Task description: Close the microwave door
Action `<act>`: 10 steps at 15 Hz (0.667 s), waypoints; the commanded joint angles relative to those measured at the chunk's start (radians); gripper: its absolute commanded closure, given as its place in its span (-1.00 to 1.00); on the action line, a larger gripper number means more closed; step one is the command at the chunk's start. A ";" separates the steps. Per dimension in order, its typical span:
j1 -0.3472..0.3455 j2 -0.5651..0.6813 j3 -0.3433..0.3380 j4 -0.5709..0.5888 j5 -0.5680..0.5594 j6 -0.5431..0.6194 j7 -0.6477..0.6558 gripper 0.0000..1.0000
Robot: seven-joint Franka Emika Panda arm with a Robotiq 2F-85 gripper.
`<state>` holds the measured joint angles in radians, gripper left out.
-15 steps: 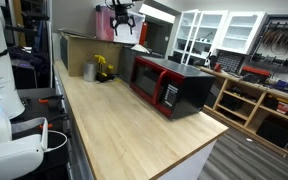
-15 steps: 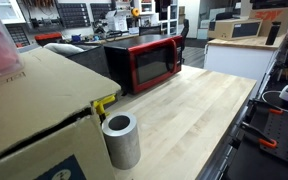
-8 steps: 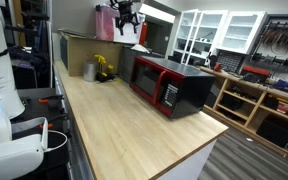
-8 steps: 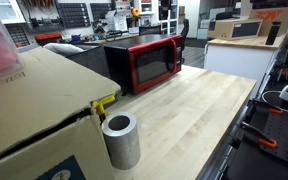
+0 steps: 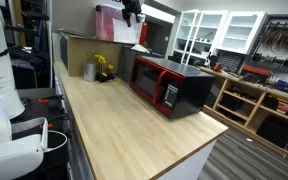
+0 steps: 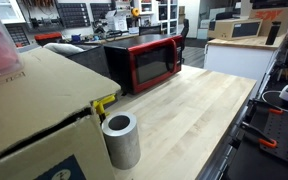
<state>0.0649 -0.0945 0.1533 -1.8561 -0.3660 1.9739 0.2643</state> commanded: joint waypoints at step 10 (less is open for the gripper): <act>0.029 0.005 0.017 0.096 -0.060 -0.118 0.212 -1.00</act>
<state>0.0876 -0.0914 0.1750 -1.7640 -0.4254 1.8600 0.4759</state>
